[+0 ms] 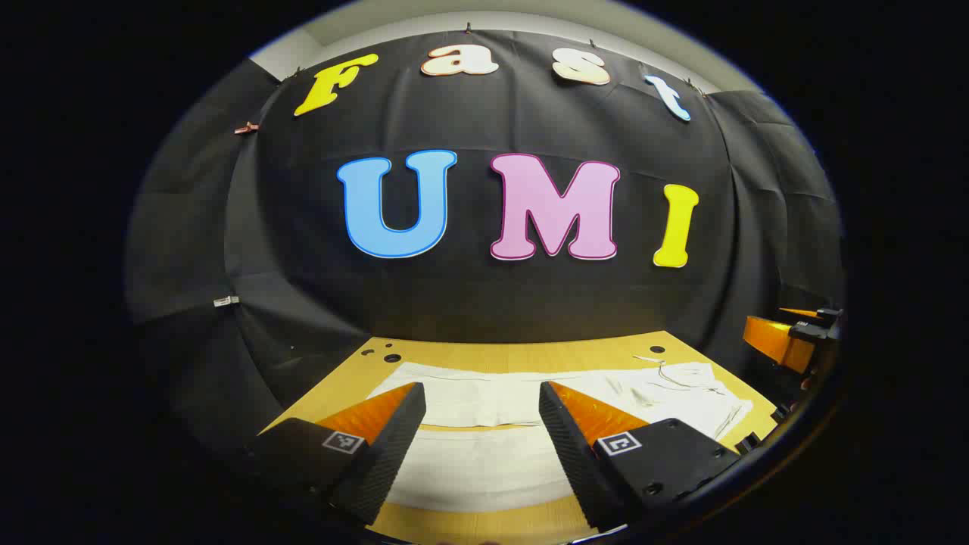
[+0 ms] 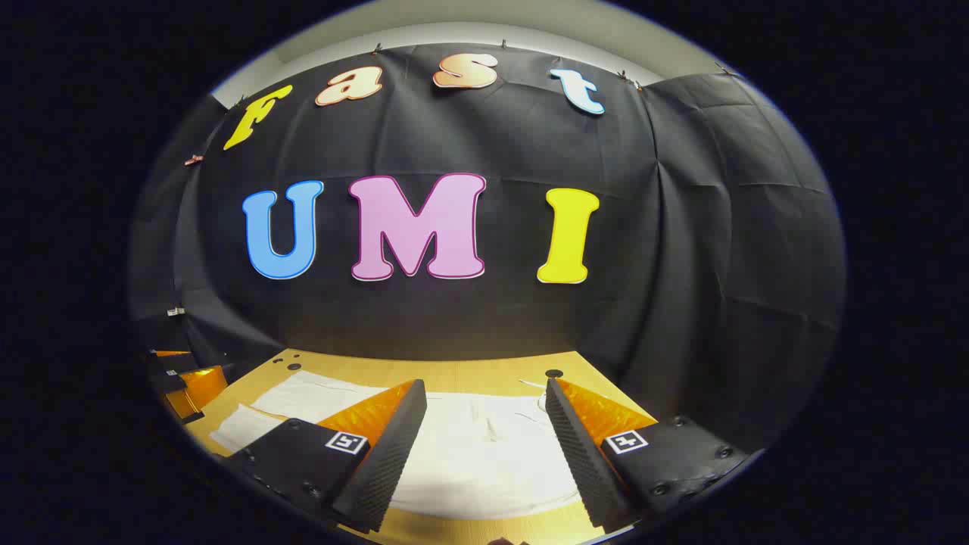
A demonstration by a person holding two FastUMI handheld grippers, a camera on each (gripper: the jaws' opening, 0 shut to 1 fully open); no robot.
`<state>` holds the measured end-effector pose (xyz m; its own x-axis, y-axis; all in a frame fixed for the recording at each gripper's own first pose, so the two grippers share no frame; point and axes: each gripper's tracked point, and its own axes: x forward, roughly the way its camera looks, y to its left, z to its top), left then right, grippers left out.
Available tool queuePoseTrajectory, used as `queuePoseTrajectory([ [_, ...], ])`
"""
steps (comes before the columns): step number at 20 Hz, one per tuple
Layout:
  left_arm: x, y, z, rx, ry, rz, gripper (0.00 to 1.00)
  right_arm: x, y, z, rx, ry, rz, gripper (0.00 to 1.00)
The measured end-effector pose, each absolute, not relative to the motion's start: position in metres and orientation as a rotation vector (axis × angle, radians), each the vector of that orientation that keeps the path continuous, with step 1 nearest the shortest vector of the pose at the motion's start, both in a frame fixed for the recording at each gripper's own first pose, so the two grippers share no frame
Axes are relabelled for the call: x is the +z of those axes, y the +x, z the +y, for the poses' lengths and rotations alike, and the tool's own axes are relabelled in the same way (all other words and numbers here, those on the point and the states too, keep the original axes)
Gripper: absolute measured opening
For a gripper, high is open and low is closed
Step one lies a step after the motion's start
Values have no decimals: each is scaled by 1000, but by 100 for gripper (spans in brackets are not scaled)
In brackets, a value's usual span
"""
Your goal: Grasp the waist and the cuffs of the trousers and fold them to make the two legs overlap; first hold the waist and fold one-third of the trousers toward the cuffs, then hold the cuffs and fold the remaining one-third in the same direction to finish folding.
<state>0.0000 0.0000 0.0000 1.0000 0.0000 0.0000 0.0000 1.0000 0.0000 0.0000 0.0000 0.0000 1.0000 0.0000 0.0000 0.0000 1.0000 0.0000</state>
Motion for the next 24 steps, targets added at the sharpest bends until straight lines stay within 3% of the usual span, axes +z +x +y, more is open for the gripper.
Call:
queuePoseTrajectory([
  [24, -21, 34, -39, -10, -21, 54, 96, -29, 53, -36, 53, -2, 70, 98],
])
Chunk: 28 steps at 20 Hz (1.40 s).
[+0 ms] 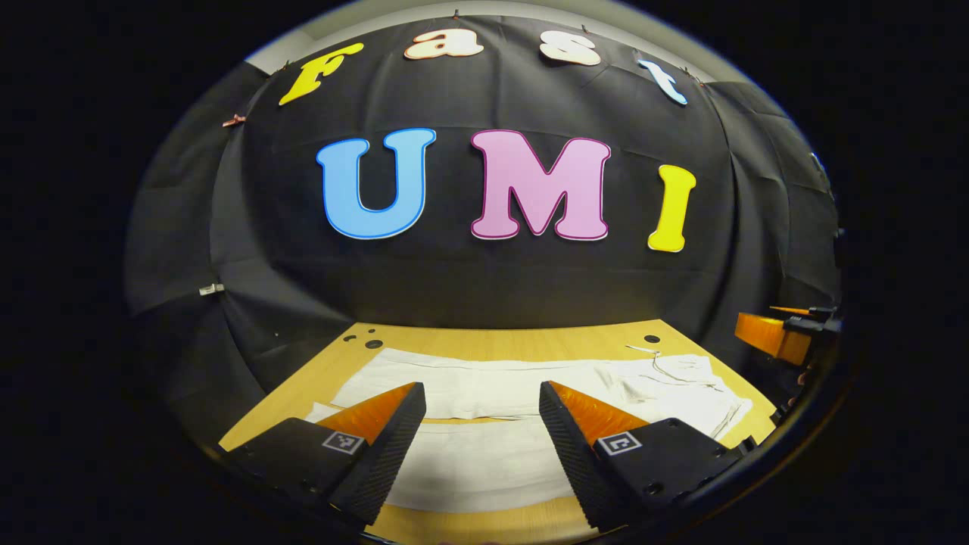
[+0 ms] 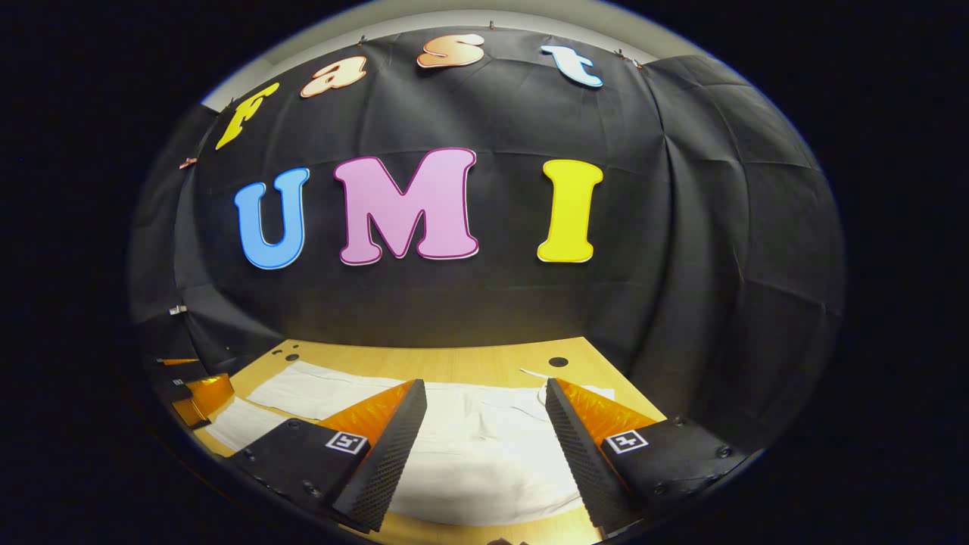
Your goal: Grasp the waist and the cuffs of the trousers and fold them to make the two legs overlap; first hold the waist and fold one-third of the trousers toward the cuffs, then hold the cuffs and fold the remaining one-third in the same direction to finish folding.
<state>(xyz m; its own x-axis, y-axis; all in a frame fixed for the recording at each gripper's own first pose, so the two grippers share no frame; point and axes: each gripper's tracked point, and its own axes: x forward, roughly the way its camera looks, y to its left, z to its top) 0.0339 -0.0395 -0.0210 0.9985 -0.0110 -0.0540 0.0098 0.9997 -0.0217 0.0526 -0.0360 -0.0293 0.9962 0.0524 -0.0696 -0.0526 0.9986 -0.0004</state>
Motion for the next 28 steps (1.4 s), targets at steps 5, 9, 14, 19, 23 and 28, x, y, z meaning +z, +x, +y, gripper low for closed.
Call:
queuePoseTrajectory([
  [5, -12, 48, -31, 20, 10, 30, 96, -41, 75, -52, 56, -62, 93, 98],
  [9, -10, 57, -27, 17, 33, 24, 96, -48, 95, -77, 75, -171, 90, 98],
  [14, -24, 60, -14, 51, -26, 48, 96, -67, 120, -114, 92, -268, 133, 98],
  [19, -38, 57, 6, 114, -20, 82, 96, -87, 125, -148, 122, -417, 206, 98],
  [23, -47, 58, 21, 151, -19, 121, 96, -110, 112, -176, 190, -605, 255, 98],
  [28, -58, 58, 30, 177, -35, 158, 96, -160, 85, -223, 238, -827, 350, 98],
])
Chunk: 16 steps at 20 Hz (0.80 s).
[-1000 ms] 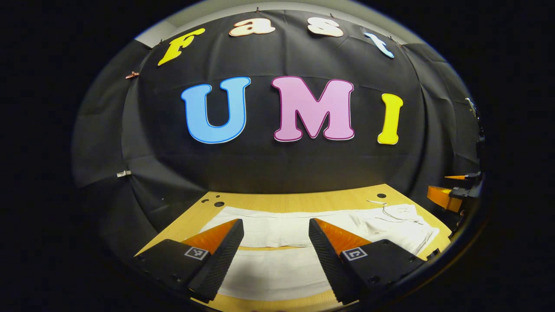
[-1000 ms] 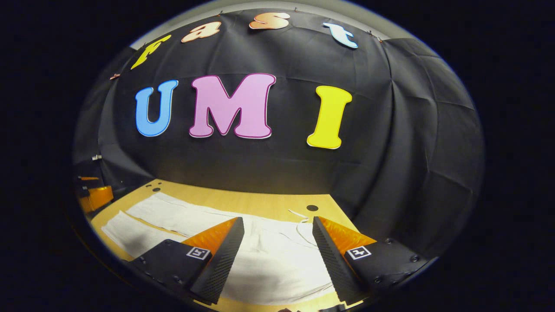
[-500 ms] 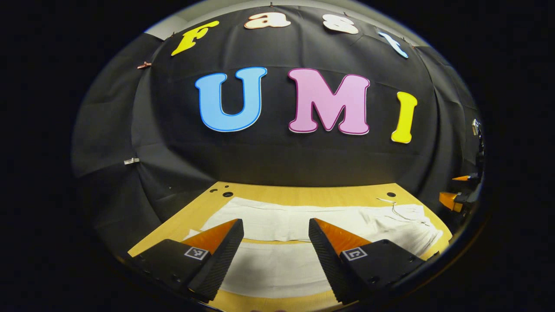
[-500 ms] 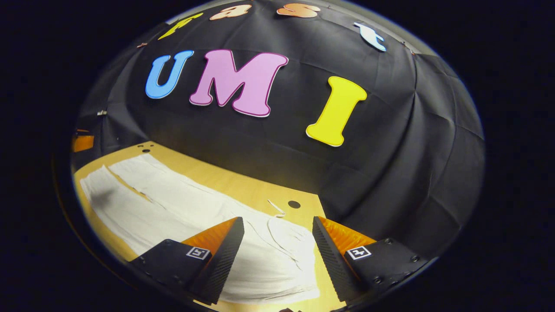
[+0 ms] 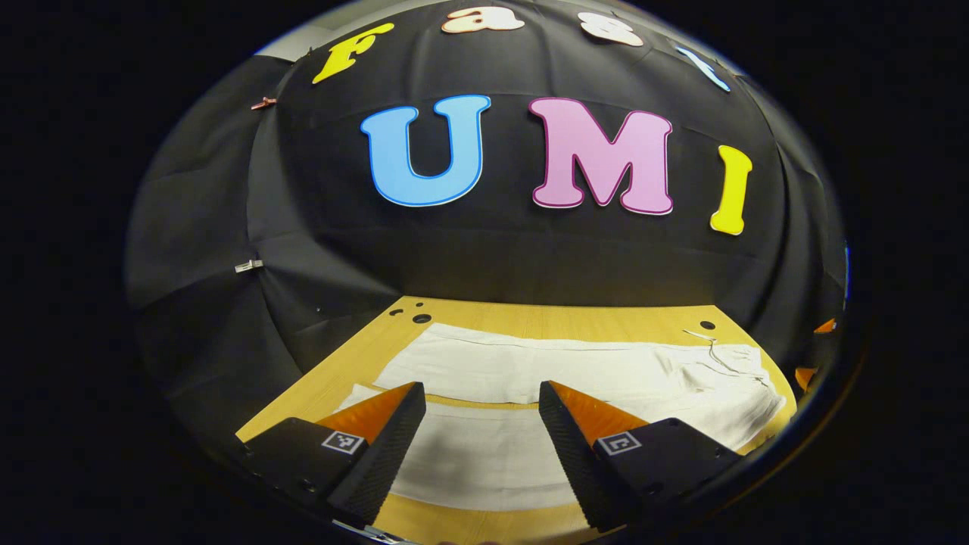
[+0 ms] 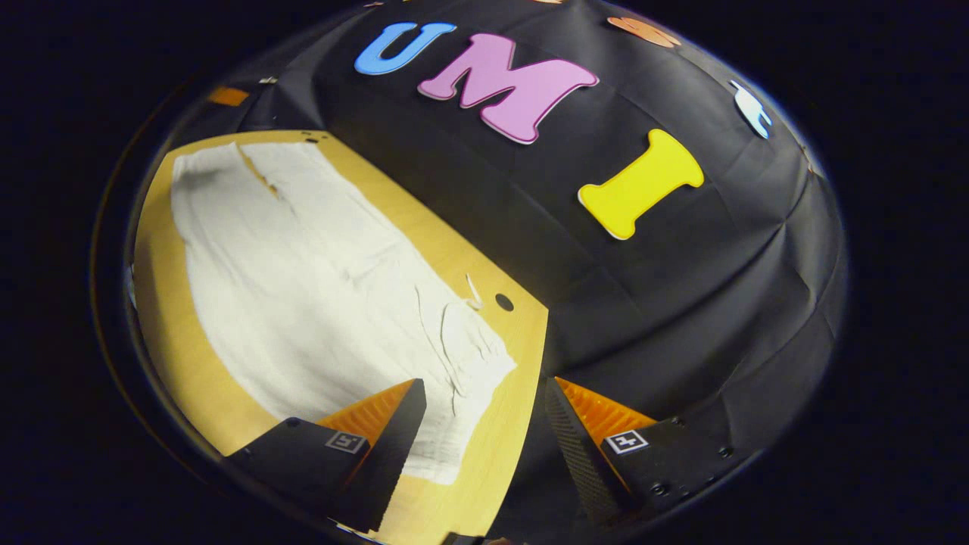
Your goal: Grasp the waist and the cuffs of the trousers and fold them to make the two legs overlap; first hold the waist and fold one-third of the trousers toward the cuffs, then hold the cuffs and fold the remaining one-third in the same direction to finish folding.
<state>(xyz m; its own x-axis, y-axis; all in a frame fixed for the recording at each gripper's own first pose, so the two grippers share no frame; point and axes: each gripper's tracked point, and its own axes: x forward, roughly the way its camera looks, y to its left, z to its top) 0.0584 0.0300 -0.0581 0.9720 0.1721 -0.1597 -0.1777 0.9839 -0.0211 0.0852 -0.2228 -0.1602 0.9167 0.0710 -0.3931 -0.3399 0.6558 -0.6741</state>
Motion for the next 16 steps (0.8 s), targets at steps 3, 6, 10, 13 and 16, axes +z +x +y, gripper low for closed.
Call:
queuePoseTrajectory([
  [3, -68, 57, 36, 192, -42, 189, 96, -192, 73, -242, 282, -905, 417, 98],
  [6, -77, 55, 42, 216, -49, 210, 96, -228, 63, -265, 331, -995, 510, 98],
  [10, -92, 47, 50, 249, -56, 253, 96, -254, 57, -275, 432, -1115, 553, 98],
  [13, -101, 41, 54, 271, -64, 276, 96, -269, 61, -284, 467, -1196, 571, 98],
  [16, -107, 38, 62, 308, -54, 292, 96, -280, 64, -285, 495, -1263, 577, 98],
])
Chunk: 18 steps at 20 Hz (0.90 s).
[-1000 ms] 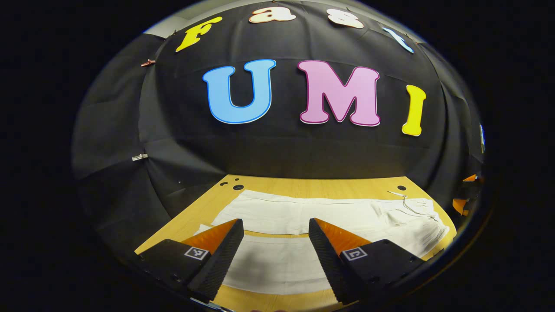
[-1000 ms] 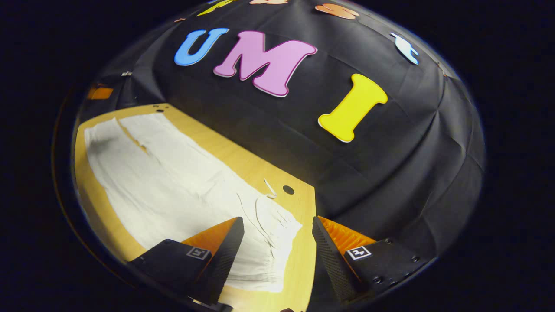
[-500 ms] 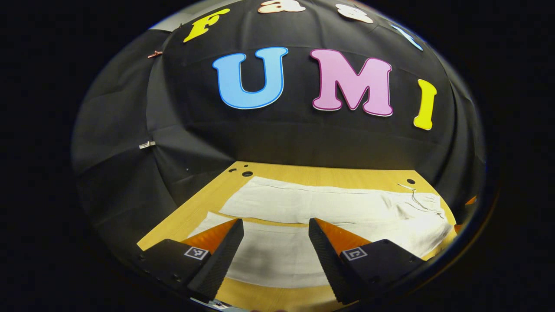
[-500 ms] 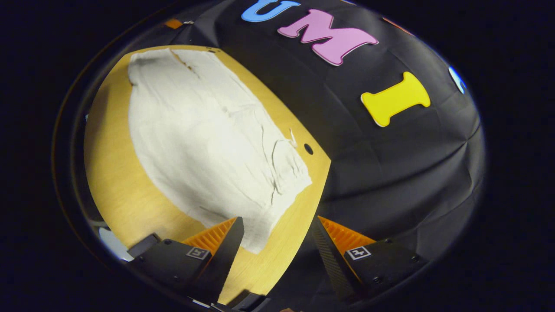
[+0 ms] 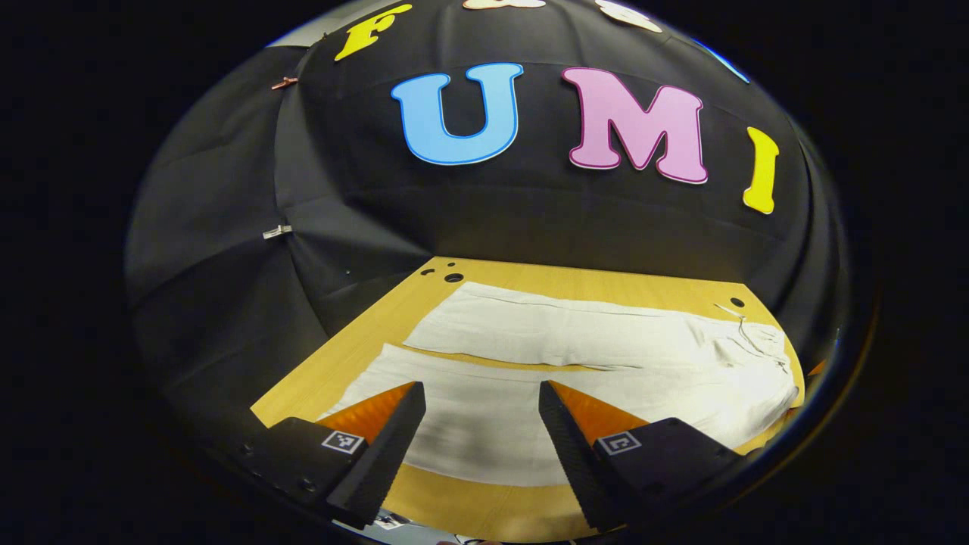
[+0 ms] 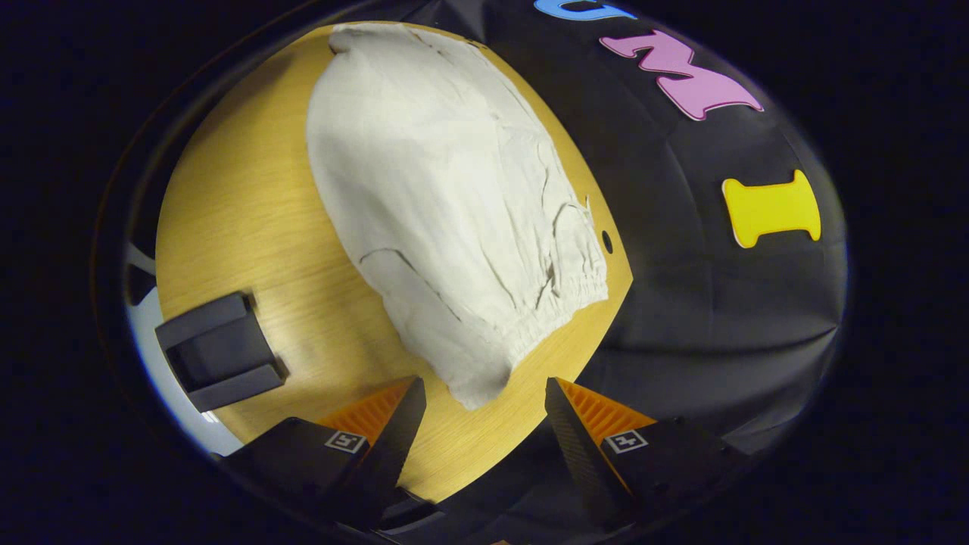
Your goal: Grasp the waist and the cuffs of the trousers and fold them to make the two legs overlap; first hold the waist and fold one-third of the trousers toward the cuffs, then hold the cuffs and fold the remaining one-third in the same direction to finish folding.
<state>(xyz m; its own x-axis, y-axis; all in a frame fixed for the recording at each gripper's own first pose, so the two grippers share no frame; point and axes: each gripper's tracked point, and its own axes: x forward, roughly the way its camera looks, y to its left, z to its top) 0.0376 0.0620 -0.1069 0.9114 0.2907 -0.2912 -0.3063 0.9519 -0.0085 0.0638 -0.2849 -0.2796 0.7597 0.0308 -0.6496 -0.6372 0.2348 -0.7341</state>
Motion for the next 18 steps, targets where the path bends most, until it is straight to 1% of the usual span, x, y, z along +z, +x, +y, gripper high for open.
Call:
queuePoseTrajectory([
  [1, -108, 36, 64, 317, -55, 298, 96, -280, 66, -283, 503, -1288, 567, 94],
  [5, -113, 29, 68, 340, -70, 315, 96, -284, 80, -270, 537, -1435, 490, 93],
  [6, -115, 29, 70, 348, -67, 317, 96, -284, 84, -268, 540, -1462, 479, 97],
  [7, -116, 28, 74, 361, -61, 322, 96, -284, 87, -267, 546, -1485, 471, 92],
  [10, -123, 24, 78, 375, -49, 341, 96, -288, 99, -266, 559, -1477, 493, 90],
  [11, -124, 22, 80, 378, -46, 344, 95, -289, 102, -267, 558, -1464, 510, 93],
  [12, -126, 20, 82, 384, -41, 344, 95, -289, 103, -266, 561, -1454, 528, 83],
  [13, -127, 17, 85, 394, -34, 348, 95, -292, 102, -266, 571, -1443, 552, 83],
  [15, -134, 11, 89, 407, -33, 362, 95, -299, 100, -266, 592, -1428, 597, 71],
  [16, -137, 7, 90, 411, -29, 372, 96, -303, 96, -265, 606, -1423, 634, 61],
  [18, -141, 4, 97, 416, 3, 373, 95, -307, 99, -265, 615, -1404, 693, 39],
])
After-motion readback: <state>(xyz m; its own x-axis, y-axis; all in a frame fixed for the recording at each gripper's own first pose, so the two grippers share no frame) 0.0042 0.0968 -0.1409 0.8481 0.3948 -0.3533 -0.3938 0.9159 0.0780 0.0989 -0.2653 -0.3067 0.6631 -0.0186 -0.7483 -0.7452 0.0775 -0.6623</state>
